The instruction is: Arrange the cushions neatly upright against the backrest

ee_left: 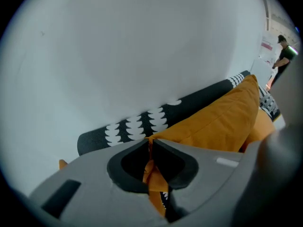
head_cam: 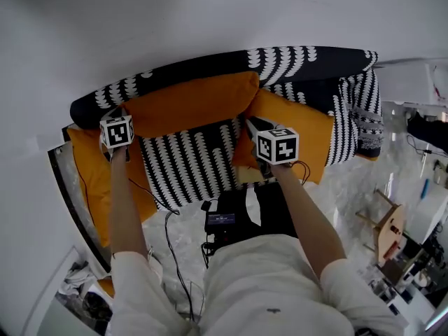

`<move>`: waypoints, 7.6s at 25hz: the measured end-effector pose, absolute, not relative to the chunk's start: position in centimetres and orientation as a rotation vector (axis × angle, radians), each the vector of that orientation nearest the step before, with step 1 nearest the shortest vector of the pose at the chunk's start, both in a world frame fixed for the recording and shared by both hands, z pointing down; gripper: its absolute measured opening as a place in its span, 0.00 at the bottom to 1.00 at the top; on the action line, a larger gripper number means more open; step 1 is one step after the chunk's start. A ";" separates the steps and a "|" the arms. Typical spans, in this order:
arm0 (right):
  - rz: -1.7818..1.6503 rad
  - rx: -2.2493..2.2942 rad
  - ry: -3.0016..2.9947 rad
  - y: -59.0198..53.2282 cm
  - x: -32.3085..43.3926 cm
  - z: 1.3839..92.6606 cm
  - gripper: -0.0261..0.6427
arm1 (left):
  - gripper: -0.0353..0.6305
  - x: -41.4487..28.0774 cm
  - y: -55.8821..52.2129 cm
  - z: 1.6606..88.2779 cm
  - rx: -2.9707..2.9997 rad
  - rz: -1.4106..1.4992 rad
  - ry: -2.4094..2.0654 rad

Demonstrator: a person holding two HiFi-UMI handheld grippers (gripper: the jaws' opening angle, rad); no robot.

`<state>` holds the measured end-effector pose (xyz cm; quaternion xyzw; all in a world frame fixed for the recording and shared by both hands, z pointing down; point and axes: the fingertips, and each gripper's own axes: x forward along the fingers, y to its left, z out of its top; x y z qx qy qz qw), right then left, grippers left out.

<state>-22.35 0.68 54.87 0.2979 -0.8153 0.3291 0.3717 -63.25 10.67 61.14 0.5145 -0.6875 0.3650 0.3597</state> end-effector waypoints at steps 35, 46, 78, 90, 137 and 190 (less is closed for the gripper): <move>0.767 0.798 -1.991 7.5 0.5 54.5 0.11 | 0.08 -34.7 17.5 52.9 1.754 0.985 -1.554; 0.775 0.808 -1.977 5.3 14.0 55.5 0.09 | 0.08 -24.5 14.5 49.7 1.703 1.029 -1.582; 0.765 0.378 -1.643 16.2 26.4 68.3 0.07 | 0.09 -7.6 25.4 64.4 1.533 1.029 -1.061; 0.742 0.556 -1.522 15.5 27.6 73.2 0.34 | 0.46 -9.5 19.9 74.2 1.618 1.138 -0.951; 0.561 0.662 -1.445 12.3 28.5 78.3 0.06 | 0.09 -5.9 15.6 76.3 1.748 1.234 -0.795; 0.138 0.615 -1.769 -6.6 39.4 63.7 0.11 | 0.12 5.0 1.3 53.7 1.455 0.589 -1.191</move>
